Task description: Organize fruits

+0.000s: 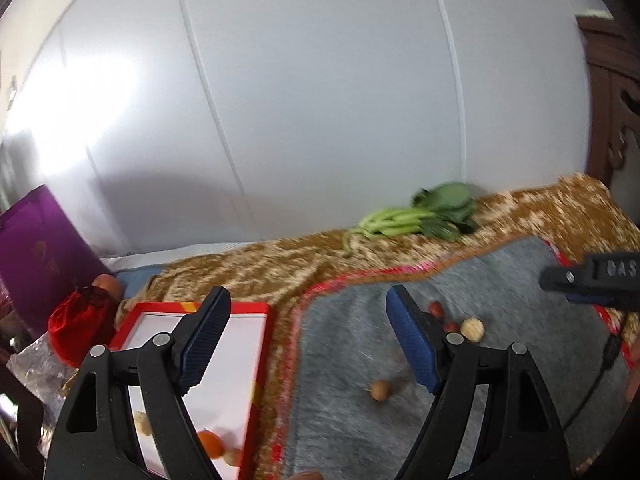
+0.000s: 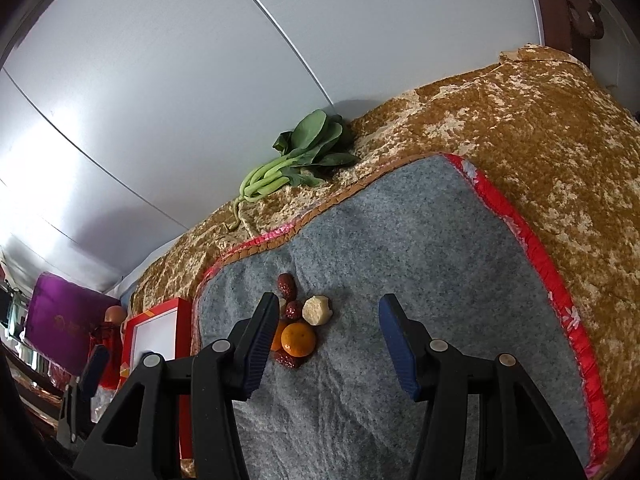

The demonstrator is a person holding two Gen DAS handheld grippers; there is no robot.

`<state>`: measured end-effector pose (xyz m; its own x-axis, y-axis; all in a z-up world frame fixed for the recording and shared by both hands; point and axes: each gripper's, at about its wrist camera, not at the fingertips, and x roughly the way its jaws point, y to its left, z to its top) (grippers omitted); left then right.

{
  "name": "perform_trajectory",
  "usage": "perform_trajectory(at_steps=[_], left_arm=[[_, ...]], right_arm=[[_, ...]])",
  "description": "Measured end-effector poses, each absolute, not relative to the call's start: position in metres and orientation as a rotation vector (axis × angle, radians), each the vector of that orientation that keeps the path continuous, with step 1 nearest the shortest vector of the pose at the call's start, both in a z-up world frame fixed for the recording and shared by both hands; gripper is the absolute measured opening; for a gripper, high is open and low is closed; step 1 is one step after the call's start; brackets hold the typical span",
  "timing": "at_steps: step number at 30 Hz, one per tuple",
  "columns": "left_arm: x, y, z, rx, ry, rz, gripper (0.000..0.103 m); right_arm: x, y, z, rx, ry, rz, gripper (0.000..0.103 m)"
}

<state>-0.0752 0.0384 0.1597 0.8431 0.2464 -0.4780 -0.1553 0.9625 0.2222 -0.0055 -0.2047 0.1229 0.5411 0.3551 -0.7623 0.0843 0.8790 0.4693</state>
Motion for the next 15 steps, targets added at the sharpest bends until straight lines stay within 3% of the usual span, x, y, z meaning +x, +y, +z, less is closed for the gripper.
perform_trajectory(at_steps=[15], left_arm=[[-0.091, 0.141, 0.194, -0.001, 0.394, 0.498, 0.081]], right_arm=[[-0.002, -0.179, 0.121, 0.473, 1.000, 0.192, 0.054]])
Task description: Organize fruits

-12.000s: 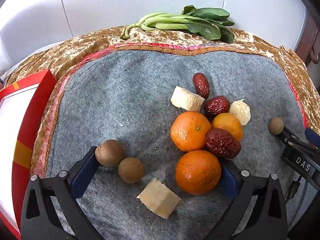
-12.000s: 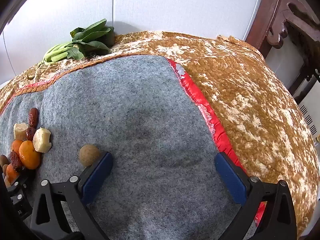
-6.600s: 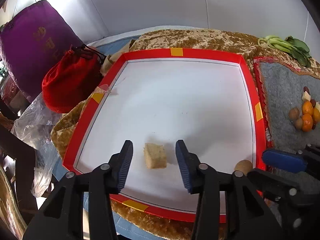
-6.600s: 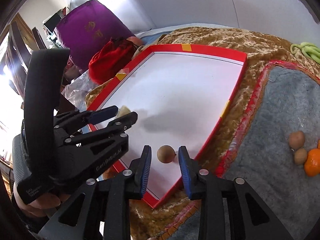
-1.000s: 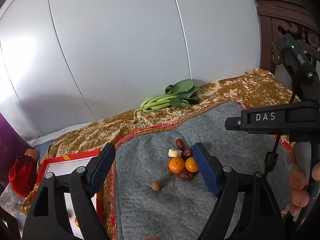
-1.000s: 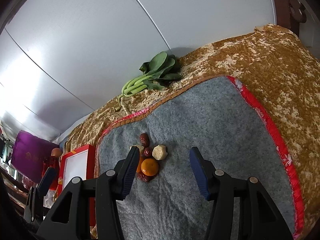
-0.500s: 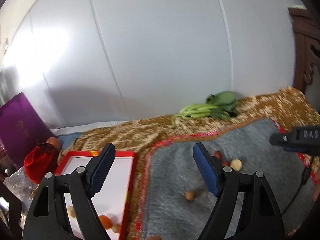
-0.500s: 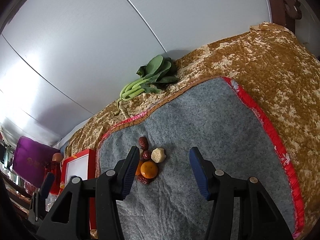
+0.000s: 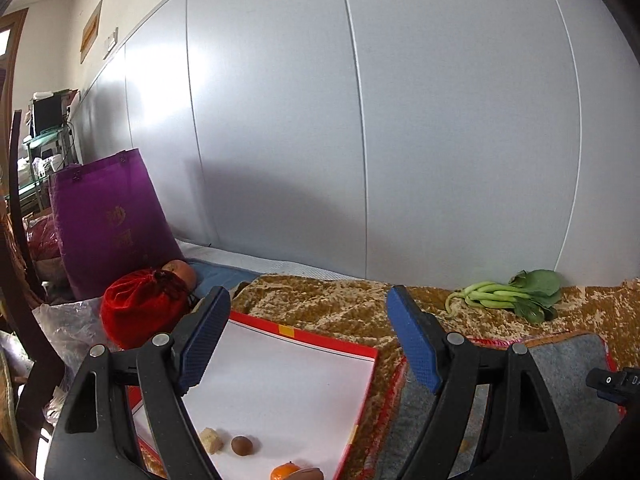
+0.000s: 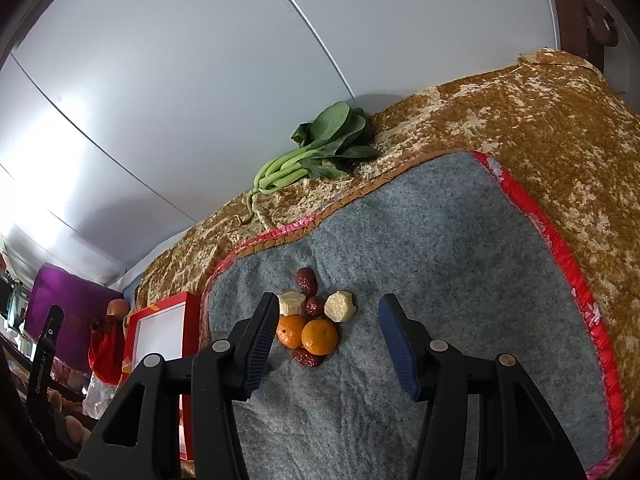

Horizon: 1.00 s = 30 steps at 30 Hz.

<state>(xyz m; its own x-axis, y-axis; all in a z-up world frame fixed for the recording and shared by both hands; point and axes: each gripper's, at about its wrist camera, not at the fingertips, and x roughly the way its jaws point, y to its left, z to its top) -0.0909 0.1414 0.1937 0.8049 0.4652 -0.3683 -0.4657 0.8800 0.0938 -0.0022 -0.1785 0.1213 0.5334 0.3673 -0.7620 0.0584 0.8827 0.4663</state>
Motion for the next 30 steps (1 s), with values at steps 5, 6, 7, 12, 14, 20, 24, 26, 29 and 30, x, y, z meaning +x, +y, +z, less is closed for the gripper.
perform_trajectory(at_steps=[5, 6, 7, 12, 14, 20, 24, 26, 29, 30], left_arm=[[-0.102, 0.168, 0.204, -0.051, 0.362, 0.565, 0.081], [-0.103, 0.173, 0.204, -0.060, 0.359, 0.573, 0.082], [-0.104, 0.178, 0.205, -0.069, 0.356, 0.581, 0.082], [-0.107, 0.194, 0.206, -0.094, 0.352, 0.596, 0.082], [-0.107, 0.197, 0.206, -0.097, 0.350, 0.595, 0.082], [-0.110, 0.199, 0.207, -0.100, 0.347, 0.605, 0.082], [-0.107, 0.200, 0.207, -0.098, 0.356, 0.590, 0.082], [-0.107, 0.197, 0.207, -0.090, 0.356, 0.583, 0.082], [-0.106, 0.195, 0.207, -0.083, 0.355, 0.577, 0.082], [-0.106, 0.194, 0.207, -0.083, 0.356, 0.575, 0.082]], right_arm=[[0.001, -0.168, 0.122, 0.468, 0.999, 0.202, 0.054], [0.002, -0.165, 0.122, 0.466, 1.000, 0.204, 0.054], [0.003, -0.163, 0.122, 0.463, 1.002, 0.206, 0.054], [0.004, -0.152, 0.118, 0.449, 1.016, 0.214, 0.054], [0.004, -0.149, 0.117, 0.445, 1.017, 0.215, 0.054], [0.005, -0.146, 0.117, 0.442, 1.020, 0.217, 0.054], [0.006, -0.145, 0.117, 0.437, 1.021, 0.221, 0.054], [0.005, -0.146, 0.118, 0.442, 1.020, 0.218, 0.054], [0.005, -0.146, 0.119, 0.444, 1.019, 0.222, 0.054], [0.004, -0.147, 0.119, 0.444, 1.018, 0.223, 0.054]])
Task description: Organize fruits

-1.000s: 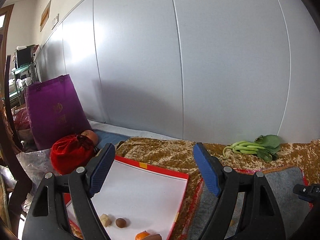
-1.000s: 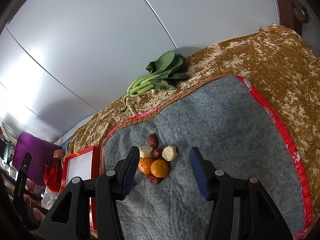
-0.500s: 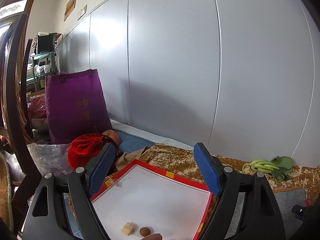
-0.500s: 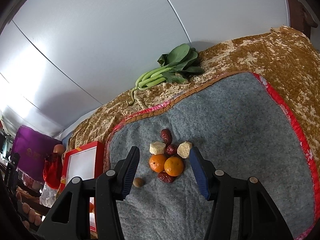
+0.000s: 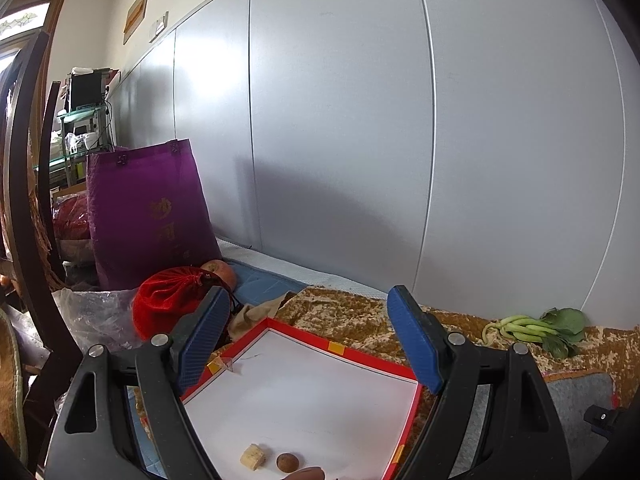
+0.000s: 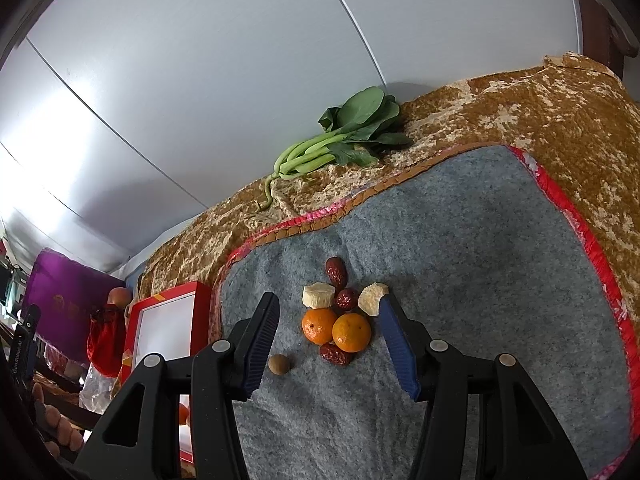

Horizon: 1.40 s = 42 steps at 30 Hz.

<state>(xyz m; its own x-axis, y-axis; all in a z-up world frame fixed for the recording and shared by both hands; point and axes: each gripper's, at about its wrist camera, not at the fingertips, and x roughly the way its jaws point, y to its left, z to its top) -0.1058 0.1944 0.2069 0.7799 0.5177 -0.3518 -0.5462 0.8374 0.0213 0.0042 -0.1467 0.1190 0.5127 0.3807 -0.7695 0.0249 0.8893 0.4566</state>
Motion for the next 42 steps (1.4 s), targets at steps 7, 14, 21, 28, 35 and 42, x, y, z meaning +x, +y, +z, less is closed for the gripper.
perform_trajectory(at_steps=[7, 14, 21, 28, 35, 42], left_arm=[[-0.107, 0.193, 0.207, -0.084, 0.354, 0.570, 0.082], [-0.105, 0.191, 0.206, -0.079, 0.367, 0.558, 0.082], [-0.055, 0.159, 0.156, 0.061, 0.676, 0.308, 0.085], [-0.023, 0.107, 0.091, 0.229, 0.919, 0.097, 0.085], [-0.013, 0.072, 0.070, 0.242, 0.996, -0.062, 0.085], [-0.006, 0.043, 0.050, 0.297, 1.024, -0.133, 0.085]], right_arm=[[0.004, -0.148, 0.121, 0.445, 1.016, 0.224, 0.054], [0.005, -0.148, 0.121, 0.442, 1.019, 0.226, 0.054], [0.007, -0.148, 0.113, 0.467, 1.069, 0.247, 0.054], [0.011, -0.149, 0.096, 0.517, 1.168, 0.282, 0.054], [0.014, -0.147, 0.069, 0.574, 1.285, 0.295, 0.051], [0.026, -0.158, 0.048, 0.606, 1.310, 0.208, 0.051]])
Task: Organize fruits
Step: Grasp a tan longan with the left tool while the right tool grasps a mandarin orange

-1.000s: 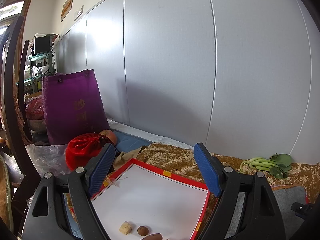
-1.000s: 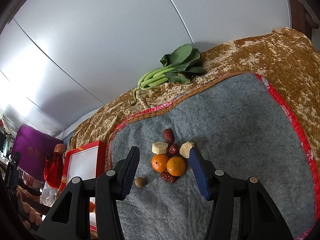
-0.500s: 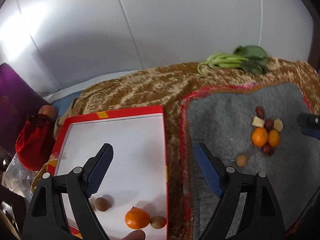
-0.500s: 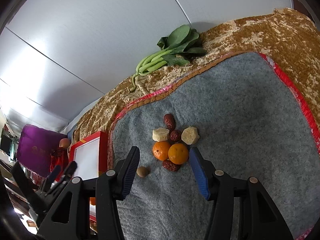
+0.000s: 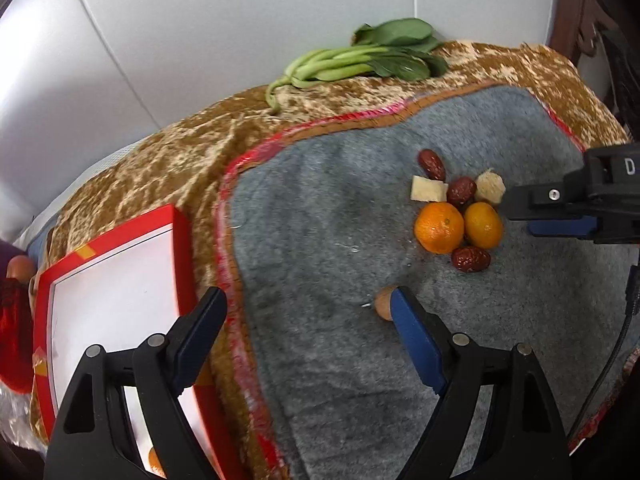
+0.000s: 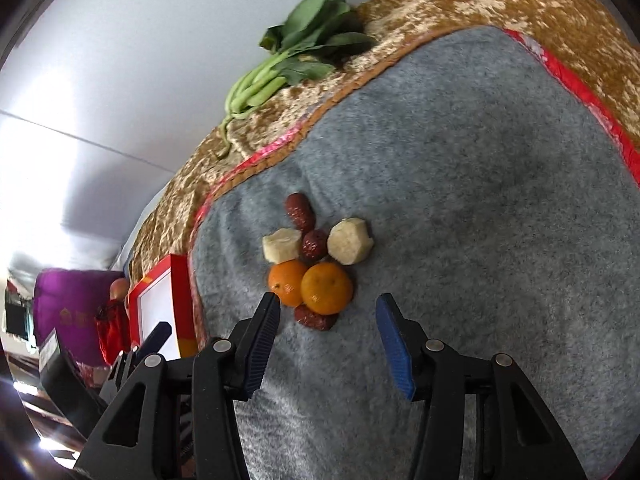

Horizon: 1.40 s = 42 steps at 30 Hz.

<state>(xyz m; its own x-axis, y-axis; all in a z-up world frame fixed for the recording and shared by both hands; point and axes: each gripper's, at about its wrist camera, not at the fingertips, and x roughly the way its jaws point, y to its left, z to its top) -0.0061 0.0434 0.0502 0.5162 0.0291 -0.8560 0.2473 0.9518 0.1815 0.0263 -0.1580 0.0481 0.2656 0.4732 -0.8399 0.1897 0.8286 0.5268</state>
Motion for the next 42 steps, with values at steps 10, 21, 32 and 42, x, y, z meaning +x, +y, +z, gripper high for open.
perform_trajectory(at_steps=[10, 21, 32, 42], left_arm=[[-0.006, 0.027, 0.034, 0.349, 1.051, -0.226, 0.078], [0.008, 0.032, 0.016, 0.265, 1.117, -0.294, 0.060], [0.006, 0.034, 0.017, 0.223, 1.112, -0.316, 0.034], [-0.006, 0.049, 0.024, 0.176, 1.103, -0.310, 0.019]], right_arm=[[0.040, -0.145, 0.030, 0.587, 1.330, 0.195, 0.051], [0.047, -0.129, 0.024, 0.509, 1.326, 0.207, 0.047], [0.048, -0.138, 0.016, 0.629, 1.356, 0.263, 0.034], [0.038, -0.136, 0.033, 0.633, 1.315, 0.327, 0.034]])
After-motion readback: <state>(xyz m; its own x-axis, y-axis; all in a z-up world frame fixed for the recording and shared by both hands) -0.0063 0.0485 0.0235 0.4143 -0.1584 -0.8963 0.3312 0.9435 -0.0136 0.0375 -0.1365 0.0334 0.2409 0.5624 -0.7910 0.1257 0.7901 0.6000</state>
